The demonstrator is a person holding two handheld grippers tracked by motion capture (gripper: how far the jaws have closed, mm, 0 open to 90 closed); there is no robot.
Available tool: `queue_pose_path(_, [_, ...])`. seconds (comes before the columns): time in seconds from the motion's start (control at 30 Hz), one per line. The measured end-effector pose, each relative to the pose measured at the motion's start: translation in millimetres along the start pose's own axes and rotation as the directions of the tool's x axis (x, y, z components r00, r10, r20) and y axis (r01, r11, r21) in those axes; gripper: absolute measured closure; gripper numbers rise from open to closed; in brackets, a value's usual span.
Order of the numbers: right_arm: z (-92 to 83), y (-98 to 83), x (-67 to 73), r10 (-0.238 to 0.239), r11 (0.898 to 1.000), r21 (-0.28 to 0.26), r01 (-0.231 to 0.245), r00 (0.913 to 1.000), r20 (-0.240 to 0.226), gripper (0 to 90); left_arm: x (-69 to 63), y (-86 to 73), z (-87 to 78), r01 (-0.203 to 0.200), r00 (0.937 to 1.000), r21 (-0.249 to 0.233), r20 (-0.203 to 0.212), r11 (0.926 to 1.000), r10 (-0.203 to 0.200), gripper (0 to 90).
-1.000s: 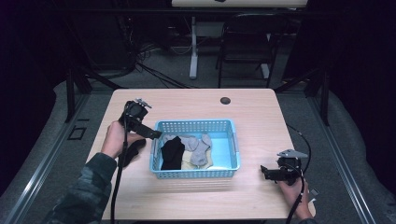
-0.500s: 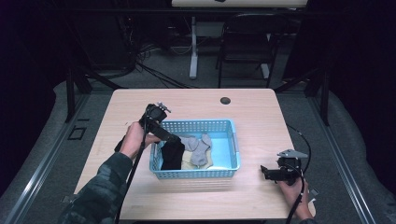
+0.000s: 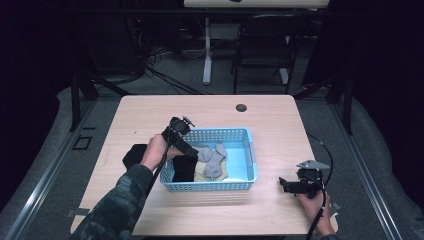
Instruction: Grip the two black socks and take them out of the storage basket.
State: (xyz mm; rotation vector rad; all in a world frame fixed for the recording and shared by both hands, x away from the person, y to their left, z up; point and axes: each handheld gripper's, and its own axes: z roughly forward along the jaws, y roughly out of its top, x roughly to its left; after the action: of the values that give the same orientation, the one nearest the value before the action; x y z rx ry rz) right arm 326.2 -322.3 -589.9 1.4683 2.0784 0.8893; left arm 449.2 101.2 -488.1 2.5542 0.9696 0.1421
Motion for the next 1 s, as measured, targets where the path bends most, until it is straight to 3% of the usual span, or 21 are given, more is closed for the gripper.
queue_pose_path(0.3, [0.0,-0.1,0.1,-0.001,1.000,-0.001,0.001,1.0000,0.005,1.3,-5.1,5.3,23.9,0.009,0.9991,0.076,-0.042,0.9971,-0.006,22.9])
queue_pose_path(0.5, [-0.1,-0.3,0.1,0.000,1.000,-0.003,0.000,1.0000,0.003,1.4,-8.5,9.2,36.4,0.024,0.9946,0.146,-0.104,0.9890,-0.009,34.4])
queue_pose_path(0.63, [-0.2,-0.3,0.1,0.000,1.000,-0.003,0.000,1.0000,0.003,1.4,-8.9,10.3,43.1,0.027,0.9907,0.190,-0.136,0.9815,-0.001,47.8])
queue_pose_path(0.73, [-0.2,-0.3,0.1,0.000,1.000,-0.003,0.000,1.0000,0.003,1.4,-8.1,10.3,43.0,0.036,0.9882,0.185,-0.153,0.9820,-0.008,59.7])
queue_pose_path(0.83, [-0.2,-0.3,0.1,0.000,1.000,-0.003,0.000,1.0000,0.003,1.4,-5.6,9.1,41.6,0.045,0.9895,0.177,-0.143,0.9832,-0.019,73.0])
queue_pose_path(1.0, [-0.2,-0.3,0.1,0.000,1.000,-0.003,0.000,1.0000,0.003,1.4,-5.9,7.1,35.3,0.028,0.9928,0.145,-0.120,0.9890,-0.011,79.9])
